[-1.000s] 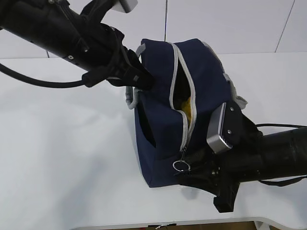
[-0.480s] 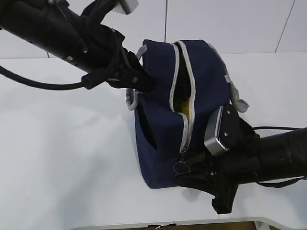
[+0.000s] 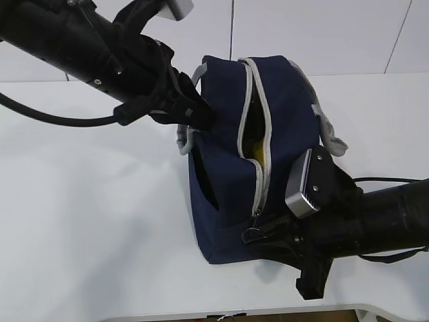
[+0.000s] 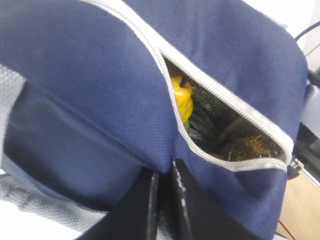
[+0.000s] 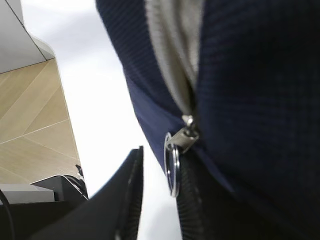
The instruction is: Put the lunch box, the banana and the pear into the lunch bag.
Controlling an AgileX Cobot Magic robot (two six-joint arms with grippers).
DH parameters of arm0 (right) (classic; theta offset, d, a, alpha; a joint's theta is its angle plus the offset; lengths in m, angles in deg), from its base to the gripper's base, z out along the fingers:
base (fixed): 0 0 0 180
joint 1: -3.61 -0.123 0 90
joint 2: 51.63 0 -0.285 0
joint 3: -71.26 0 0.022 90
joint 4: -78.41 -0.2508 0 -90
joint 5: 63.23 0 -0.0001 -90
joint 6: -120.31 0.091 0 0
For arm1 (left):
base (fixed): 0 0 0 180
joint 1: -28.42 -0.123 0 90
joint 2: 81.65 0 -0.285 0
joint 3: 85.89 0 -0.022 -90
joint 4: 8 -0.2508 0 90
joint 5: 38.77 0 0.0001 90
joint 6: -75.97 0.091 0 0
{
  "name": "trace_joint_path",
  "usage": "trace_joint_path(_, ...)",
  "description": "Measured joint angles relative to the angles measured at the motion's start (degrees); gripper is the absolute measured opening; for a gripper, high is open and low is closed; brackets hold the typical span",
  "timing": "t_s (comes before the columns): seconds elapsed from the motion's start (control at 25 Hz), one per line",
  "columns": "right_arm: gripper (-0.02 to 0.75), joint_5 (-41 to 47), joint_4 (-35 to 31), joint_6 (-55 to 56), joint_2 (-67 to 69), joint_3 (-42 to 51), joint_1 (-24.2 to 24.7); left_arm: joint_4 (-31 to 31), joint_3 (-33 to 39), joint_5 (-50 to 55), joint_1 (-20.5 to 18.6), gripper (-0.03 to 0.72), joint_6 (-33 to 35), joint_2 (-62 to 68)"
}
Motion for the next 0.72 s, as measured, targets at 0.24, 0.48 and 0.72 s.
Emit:
trace_joint_path(0.24, 0.113, -0.8, -0.1, 0.0, 0.0, 0.0, 0.0, 0.0, 0.0, 0.0, 0.0, -0.004, 0.1, 0.0)
trace_joint_path(0.48, 0.018, -2.9, -0.2, 0.0, 0.0, 0.0, 0.0, 0.0, 0.0, 0.0, 0.0, -0.004, 0.1, 0.0)
trace_joint_path(0.72, 0.018, -3.4, -0.1, -0.1, 0.0, 0.0, 0.0, 0.0, 0.0, 0.1, 0.0, -0.004, 0.1, 0.0)
